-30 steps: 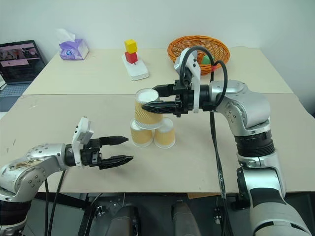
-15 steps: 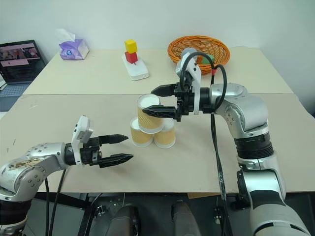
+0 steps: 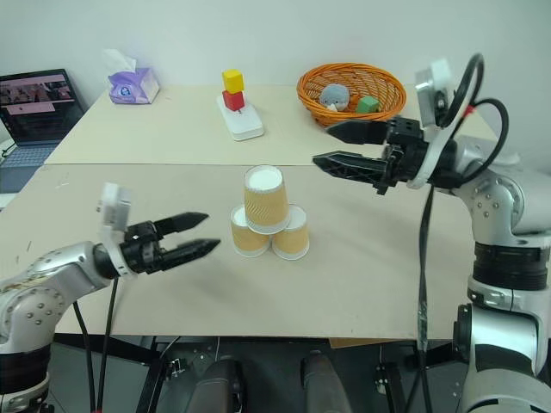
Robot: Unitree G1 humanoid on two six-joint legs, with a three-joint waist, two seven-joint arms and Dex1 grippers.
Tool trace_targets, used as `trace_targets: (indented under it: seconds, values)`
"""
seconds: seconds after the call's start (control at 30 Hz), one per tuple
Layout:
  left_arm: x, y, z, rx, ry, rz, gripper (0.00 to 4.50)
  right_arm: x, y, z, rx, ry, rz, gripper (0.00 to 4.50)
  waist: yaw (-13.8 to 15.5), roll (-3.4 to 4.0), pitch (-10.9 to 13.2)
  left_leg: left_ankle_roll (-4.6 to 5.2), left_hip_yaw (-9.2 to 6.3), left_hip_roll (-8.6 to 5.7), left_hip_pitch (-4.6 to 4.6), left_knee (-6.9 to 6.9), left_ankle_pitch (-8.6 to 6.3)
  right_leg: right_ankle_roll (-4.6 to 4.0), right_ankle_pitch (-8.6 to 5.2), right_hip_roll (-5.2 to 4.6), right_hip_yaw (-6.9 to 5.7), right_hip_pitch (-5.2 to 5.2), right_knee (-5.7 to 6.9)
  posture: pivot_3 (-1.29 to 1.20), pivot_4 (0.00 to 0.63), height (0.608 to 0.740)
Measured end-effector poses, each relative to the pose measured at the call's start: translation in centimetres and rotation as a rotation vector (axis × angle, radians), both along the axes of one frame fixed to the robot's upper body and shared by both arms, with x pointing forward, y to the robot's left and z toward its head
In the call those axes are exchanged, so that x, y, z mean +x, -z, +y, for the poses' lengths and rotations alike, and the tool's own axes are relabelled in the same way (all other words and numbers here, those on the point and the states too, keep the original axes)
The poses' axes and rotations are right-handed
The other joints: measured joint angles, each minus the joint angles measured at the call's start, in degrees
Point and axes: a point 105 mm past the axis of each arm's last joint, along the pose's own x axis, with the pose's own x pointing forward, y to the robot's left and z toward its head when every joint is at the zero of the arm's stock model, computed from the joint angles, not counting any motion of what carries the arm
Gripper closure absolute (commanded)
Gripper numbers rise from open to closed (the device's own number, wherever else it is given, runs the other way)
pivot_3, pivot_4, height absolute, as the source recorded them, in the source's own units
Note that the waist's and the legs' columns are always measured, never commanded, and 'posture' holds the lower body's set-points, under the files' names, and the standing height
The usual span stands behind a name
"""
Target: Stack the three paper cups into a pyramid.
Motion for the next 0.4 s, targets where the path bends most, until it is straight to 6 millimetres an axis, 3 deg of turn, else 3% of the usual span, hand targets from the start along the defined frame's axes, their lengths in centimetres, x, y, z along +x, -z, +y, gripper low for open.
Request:
trace_targets:
  seconds: [0.1, 0.23, 0.33, 0.4]
  values:
    - [-0.1, -0.2, 1.5, -0.049, -0.102, 0.018, 0.00, 1.7, 2.0, -4.0, 0.036, 0.272, 0.047, 0.04, 0.4, 0.00, 0.0, 0.00, 0.02, 0.03, -0.02, 0.00, 0.00, 0.00, 0.00, -0.02, 0.03, -0.03, 0.05, 0.00, 0.150, 0.652]
    - [-0.1, 0.1, 2.7, -0.058, -0.195, 0.040, 0.00, 2.1, 4.4, -7.3, 0.071, 0.492, 0.084, 0.04, 0.5, 0.00, 0.0, -0.01, 0.04, -0.01, -0.01, 0.01, 0.00, 0.01, 0.00, -0.02, 0.05, -0.01, 0.04, 0.00, 0.150, 0.652]
    - [0.1, 1.0, 3.3, -0.047, -0.265, 0.055, 0.00, 1.6, 6.7, -8.7, 0.075, 0.600, 0.122, 0.04, 0.6, 0.01, 0.0, -0.01, 0.06, -0.02, 0.00, 0.00, 0.01, 0.02, -0.01, 0.02, 0.05, 0.01, 0.02, 0.00, 0.150, 0.652]
    - [0.6, 2.2, 4.3, -0.024, -0.362, 0.050, 0.00, 0.8, 9.3, -9.2, 0.037, 0.666, 0.167, 0.04, 0.6, 0.04, 0.0, -0.01, 0.09, -0.02, -0.01, 0.00, 0.01, 0.03, -0.02, 0.03, 0.08, -0.03, 0.03, 0.00, 0.150, 0.652]
